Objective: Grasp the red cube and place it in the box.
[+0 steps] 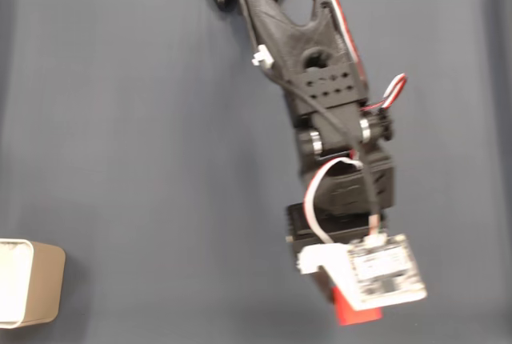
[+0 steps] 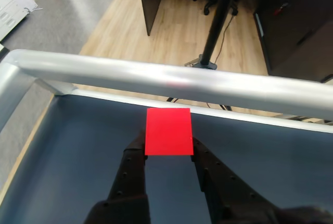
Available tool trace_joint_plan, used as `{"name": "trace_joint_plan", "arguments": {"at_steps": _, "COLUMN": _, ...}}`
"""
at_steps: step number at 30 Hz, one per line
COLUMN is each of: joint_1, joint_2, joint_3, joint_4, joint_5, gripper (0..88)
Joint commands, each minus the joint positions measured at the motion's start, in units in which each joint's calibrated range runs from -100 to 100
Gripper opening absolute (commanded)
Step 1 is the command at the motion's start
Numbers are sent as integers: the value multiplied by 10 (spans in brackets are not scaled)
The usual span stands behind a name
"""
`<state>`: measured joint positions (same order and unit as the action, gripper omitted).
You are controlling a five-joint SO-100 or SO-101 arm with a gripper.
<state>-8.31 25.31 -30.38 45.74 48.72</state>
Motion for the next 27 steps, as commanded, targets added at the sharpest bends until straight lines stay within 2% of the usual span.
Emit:
{"name": "trace_joint_plan", "arguments": {"at_steps": 1, "joint_1": 33, "joint_2": -56, "joint_3": -25, "joint_4": -12, "joint_5": 8, "gripper": 0}}
{"name": "trace_joint_plan", "arguments": {"at_steps": 27, "joint_1": 224, "joint_2": -77, "joint_3": -63, "joint_4": -20, "joint_5": 8, "gripper": 0}}
